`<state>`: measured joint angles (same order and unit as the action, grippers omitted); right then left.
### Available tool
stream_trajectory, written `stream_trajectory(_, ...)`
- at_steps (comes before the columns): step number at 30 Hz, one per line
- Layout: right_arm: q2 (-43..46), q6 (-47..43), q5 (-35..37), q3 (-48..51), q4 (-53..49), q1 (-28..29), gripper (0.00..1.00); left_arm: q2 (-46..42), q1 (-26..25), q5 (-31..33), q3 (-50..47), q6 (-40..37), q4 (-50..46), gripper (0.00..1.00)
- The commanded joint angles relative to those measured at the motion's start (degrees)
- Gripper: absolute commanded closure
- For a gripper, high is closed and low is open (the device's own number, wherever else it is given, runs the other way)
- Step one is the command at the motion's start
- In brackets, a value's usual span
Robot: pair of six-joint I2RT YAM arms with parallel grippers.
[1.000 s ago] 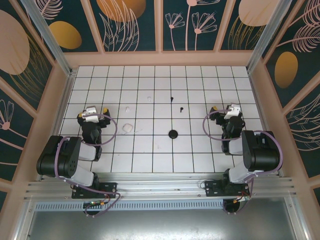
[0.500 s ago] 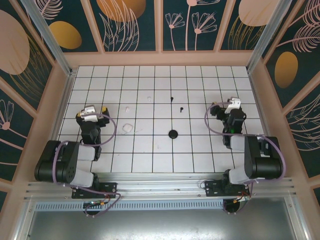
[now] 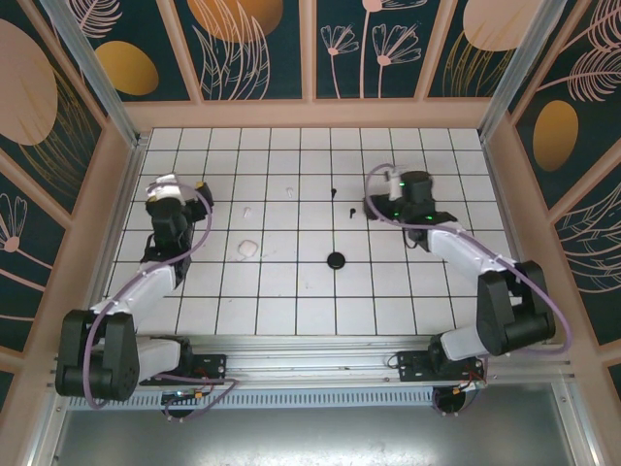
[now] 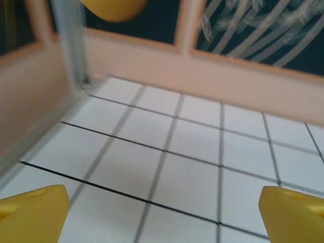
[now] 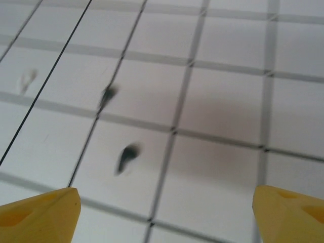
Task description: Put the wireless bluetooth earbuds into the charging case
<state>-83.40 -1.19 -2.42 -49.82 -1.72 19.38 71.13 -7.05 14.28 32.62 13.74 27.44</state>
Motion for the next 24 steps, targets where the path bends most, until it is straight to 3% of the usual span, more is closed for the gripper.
stream_trajectory(1,-5.3,-4.0,1.7,-6.2,-15.0,4.2,0.1,3.6,-5.3,-6.6,5.2,2.2,-13.2,0.04)
stream_trajectory(6,-11.2,-6.9,-3.3,-12.1,-23.5,11.0,0.06,7.0,-11.7,-12.7,3.2,9.7,-7.5,0.05)
stream_trajectory(10,-16.9,-7.9,-5.8,-17.2,-30.7,14.5,0.06,10.5,-15.8,-10.6,2.6,11.6,-5.3,0.05)
stream_trajectory(18,-21.4,-8.2,-6.2,-19.1,-34.1,18.3,0.07,11.1,-16.6,-11.4,1.8,13.2,-3.6,0.02)
stream_trajectory(24,-23.3,-7.5,-2.3,-19.7,-34.8,20.2,0.08,11.7,-16.6,-11.8,2.5,12.6,-4.8,0.01)
